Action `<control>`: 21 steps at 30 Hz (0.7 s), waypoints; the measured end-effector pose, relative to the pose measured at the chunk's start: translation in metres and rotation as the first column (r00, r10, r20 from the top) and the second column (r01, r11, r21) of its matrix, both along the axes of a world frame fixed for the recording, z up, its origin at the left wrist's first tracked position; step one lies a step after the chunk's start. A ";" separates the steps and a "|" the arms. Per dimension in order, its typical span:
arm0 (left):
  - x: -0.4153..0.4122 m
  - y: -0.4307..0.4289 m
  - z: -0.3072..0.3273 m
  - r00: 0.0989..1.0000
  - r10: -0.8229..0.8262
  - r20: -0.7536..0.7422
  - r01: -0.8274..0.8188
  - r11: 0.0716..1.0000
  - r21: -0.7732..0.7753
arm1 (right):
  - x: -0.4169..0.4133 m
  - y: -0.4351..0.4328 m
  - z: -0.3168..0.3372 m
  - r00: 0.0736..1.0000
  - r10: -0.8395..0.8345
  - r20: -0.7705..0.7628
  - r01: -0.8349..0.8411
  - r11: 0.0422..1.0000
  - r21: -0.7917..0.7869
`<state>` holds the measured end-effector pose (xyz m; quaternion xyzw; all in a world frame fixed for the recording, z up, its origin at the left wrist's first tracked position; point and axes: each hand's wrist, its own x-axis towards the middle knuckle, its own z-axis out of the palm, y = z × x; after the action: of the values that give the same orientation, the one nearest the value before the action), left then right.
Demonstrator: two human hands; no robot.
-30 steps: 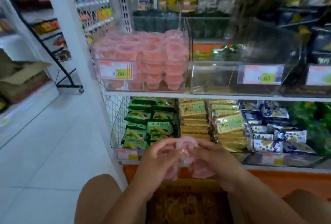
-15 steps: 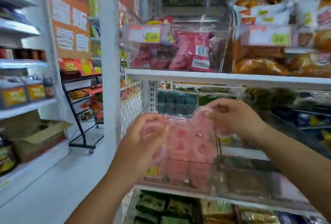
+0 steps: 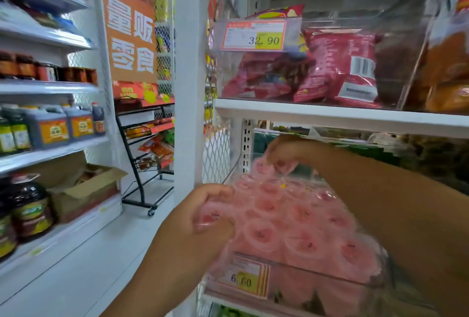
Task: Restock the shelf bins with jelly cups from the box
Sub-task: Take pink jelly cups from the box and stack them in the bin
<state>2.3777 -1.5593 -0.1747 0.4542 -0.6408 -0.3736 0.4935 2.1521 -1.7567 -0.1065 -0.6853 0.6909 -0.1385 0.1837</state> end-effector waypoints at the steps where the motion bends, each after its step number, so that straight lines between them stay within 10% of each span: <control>1: 0.003 0.000 0.000 1.000 -0.012 -0.006 0.012 1.000 -0.004 | 0.004 -0.009 -0.003 0.999 0.007 -0.035 -0.007 1.000 0.008; 21: 0.000 0.004 -0.003 0.998 -0.051 0.025 0.052 0.997 -0.049 | -0.018 -0.001 0.000 0.960 0.169 0.224 -0.230 0.930 0.286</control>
<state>2.3775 -1.5552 -0.1776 0.4297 -0.6671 -0.3648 0.4871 2.1340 -1.7582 -0.1062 -0.6980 0.6091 -0.0757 0.3689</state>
